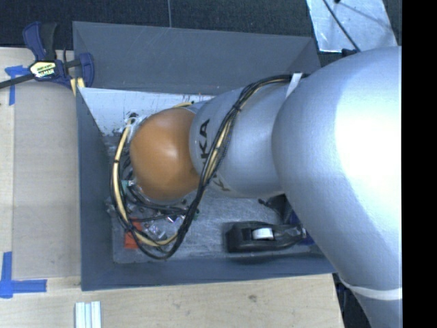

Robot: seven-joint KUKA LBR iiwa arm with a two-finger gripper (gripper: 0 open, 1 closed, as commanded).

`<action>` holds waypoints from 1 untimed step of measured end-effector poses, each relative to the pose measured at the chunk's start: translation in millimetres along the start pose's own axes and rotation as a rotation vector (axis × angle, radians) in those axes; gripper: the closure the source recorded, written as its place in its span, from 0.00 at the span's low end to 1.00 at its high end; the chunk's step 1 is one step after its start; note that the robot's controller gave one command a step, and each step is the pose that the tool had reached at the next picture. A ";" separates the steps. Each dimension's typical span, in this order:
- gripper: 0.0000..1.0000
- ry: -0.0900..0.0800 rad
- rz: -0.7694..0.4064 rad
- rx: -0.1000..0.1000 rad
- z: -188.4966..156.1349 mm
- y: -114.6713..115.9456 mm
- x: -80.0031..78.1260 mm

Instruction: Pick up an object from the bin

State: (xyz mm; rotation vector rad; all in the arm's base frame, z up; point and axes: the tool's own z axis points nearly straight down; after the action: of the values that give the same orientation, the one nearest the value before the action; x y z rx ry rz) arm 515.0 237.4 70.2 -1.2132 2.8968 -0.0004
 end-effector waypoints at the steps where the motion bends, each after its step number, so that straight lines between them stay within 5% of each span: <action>1: 1.00 -0.004 0.002 0.000 -1.3 -0.3 -1.3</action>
Offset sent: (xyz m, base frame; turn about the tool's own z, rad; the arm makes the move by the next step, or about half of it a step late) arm 0.0000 0.0000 0.0000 0.0000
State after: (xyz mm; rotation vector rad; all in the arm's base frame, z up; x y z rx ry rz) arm 516.1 238.2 71.5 -1.2094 2.8948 0.0018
